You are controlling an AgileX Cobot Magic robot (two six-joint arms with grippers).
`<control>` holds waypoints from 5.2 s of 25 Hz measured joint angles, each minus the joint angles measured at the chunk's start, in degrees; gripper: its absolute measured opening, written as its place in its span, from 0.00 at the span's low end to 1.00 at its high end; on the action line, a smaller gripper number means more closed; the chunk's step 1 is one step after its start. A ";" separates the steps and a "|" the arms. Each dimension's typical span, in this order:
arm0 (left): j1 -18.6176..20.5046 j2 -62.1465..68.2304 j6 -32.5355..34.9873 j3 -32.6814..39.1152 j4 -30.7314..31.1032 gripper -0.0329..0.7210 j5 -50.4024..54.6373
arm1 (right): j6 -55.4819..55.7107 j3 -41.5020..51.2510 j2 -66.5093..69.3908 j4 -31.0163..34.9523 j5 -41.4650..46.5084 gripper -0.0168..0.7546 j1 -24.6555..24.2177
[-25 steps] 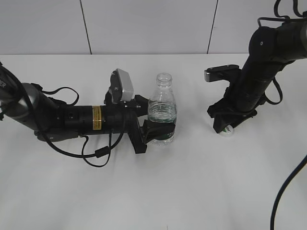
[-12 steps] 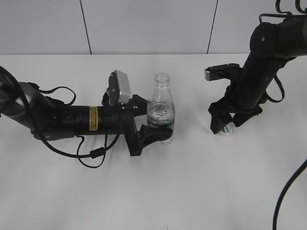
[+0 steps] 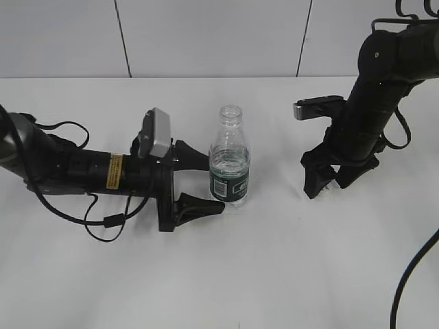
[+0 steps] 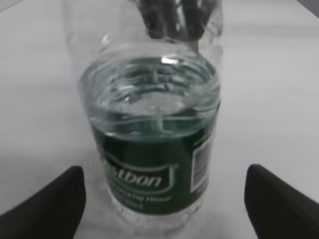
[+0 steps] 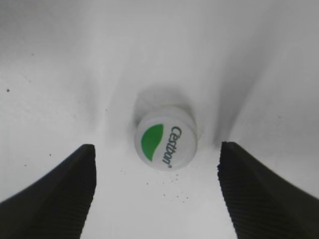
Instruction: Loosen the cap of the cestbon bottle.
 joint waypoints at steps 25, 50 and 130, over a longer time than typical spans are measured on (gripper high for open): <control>7.83 -15.18 -16.83 0.06 4.66 0.82 38.13 | -0.10 -6.03 -8.69 -0.28 1.09 0.78 0.00; 8.90 -27.58 15.92 -9.60 -49.28 0.81 100.55 | 1.80 -20.64 -9.79 -12.28 18.85 0.78 -4.05; 13.34 -105.48 22.36 28.08 -73.40 0.81 128.85 | 8.88 36.18 -84.42 -7.15 19.59 0.78 -15.87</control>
